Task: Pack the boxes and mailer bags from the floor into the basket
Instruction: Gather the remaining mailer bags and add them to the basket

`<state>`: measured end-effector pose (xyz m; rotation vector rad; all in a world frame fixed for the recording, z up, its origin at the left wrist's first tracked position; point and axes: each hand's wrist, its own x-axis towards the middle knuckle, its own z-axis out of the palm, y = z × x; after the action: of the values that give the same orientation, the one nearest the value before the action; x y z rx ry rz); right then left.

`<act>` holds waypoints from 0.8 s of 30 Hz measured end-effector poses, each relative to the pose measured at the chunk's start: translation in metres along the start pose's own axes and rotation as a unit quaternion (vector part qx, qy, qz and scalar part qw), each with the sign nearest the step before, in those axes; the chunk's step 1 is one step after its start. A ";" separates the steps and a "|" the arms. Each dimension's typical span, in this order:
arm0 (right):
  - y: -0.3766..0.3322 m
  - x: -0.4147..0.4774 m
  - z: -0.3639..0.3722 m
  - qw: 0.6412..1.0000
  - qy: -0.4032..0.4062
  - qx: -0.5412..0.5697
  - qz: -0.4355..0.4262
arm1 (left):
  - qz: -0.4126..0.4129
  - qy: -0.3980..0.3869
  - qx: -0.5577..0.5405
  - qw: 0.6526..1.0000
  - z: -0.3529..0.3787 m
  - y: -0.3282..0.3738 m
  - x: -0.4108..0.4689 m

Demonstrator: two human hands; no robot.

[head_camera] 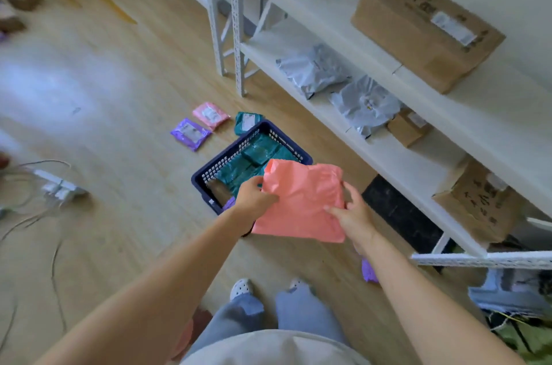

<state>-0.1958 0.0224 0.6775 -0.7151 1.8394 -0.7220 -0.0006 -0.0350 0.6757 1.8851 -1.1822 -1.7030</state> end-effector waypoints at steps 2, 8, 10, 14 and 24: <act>-0.011 0.013 0.020 0.999 -0.022 -0.027 -0.009 | -0.015 0.018 -0.041 0.999 -0.019 -0.007 0.007; -0.044 0.057 0.073 0.990 -0.089 -0.104 -0.030 | -0.047 0.128 -0.135 0.982 -0.057 -0.035 0.043; -0.057 0.078 0.088 0.985 -0.111 -0.127 -0.032 | -0.062 0.162 -0.151 0.973 -0.063 -0.040 0.054; -0.077 0.128 0.118 0.970 -0.149 -0.184 -0.054 | -0.110 0.171 -0.179 0.963 -0.069 -0.051 0.090; -0.086 0.246 0.169 0.928 -0.240 -0.281 -0.036 | -0.215 0.216 -0.251 0.919 -0.076 -0.060 0.181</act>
<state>-0.1068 -0.2436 0.5435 -1.2139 1.5600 -0.0247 0.0800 -0.1566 0.5311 2.1029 -0.1412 -1.4665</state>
